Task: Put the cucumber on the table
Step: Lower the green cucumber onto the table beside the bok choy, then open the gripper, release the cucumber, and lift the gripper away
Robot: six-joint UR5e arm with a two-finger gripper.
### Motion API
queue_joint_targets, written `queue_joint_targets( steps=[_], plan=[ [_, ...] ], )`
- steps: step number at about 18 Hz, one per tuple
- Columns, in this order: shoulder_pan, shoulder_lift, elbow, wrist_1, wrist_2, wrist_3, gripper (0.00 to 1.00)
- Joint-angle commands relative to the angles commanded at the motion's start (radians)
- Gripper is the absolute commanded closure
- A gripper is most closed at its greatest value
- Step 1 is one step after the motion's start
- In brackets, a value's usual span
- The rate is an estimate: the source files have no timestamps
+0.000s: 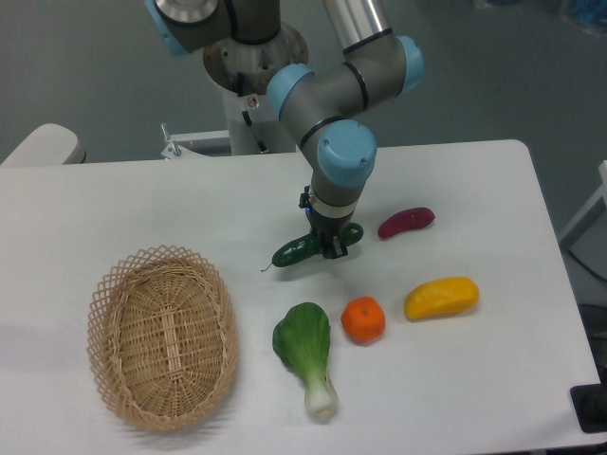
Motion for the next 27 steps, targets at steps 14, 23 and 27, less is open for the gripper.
queue_joint_targets(
  steps=[14,23,27],
  plan=[
    [-0.009,-0.037,0.020,0.002,0.003,-0.025,0.60],
    [0.008,-0.032,0.144,-0.008,0.015,-0.028,0.00],
    [0.073,-0.021,0.208,-0.012,0.009,-0.043,0.00]
  ],
)
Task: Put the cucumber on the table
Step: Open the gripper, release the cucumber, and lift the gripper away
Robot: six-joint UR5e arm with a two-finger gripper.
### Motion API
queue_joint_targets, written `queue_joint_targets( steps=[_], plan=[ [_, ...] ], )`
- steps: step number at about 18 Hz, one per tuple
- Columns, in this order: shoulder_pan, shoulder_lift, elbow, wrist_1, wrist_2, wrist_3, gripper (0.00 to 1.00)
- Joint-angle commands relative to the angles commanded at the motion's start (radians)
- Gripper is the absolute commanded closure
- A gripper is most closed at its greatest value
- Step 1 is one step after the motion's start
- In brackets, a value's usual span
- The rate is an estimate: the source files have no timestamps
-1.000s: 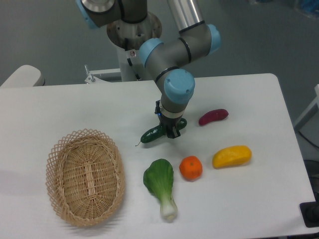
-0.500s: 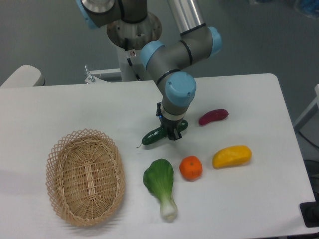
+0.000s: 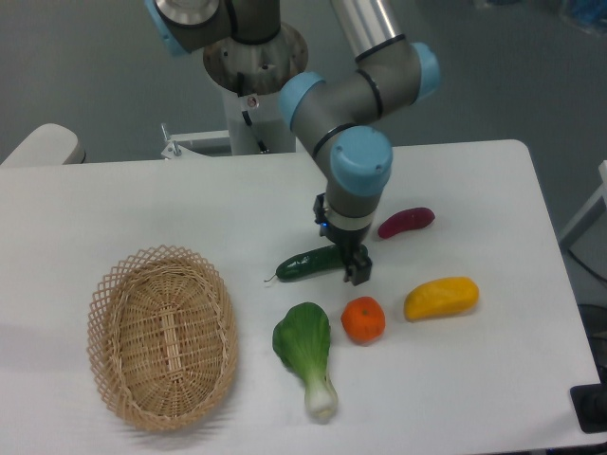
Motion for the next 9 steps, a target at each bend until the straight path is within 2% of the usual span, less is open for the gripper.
queue_joint_targets(
  steps=[4,6,9],
  plan=[
    [0.023,0.037,0.046,0.002,-0.005,-0.061,0.00],
    [0.023,0.038,0.094,-0.006,0.006,-0.061,0.00],
    [0.072,0.043,0.141,-0.029,0.003,-0.034,0.00]
  ],
)
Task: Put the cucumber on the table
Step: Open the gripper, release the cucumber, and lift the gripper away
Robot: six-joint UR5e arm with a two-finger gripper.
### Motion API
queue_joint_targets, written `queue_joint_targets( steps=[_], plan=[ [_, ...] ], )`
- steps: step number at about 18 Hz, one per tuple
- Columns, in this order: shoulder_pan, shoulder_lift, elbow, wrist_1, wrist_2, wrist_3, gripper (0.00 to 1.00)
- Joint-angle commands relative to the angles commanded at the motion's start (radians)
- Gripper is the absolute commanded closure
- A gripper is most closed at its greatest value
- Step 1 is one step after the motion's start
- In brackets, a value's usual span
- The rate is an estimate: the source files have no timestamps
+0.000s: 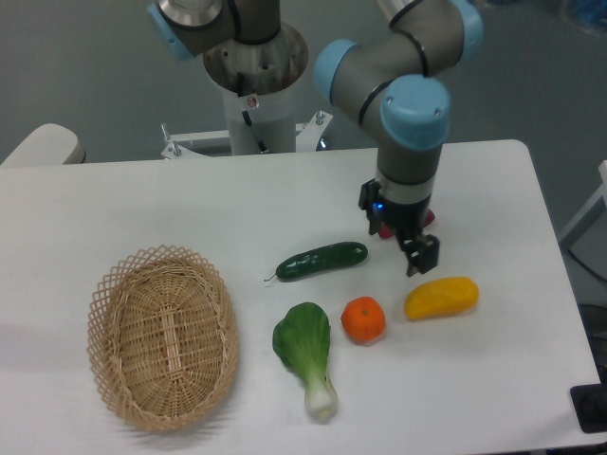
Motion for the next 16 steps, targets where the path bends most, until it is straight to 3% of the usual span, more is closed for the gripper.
queue_joint_targets(
  steps=[8,16],
  plan=[
    [0.156,0.002,0.042,-0.071,-0.006,0.343,0.00],
    [0.192,0.002,0.043,-0.063,-0.009,0.391,0.00]
  ],
)
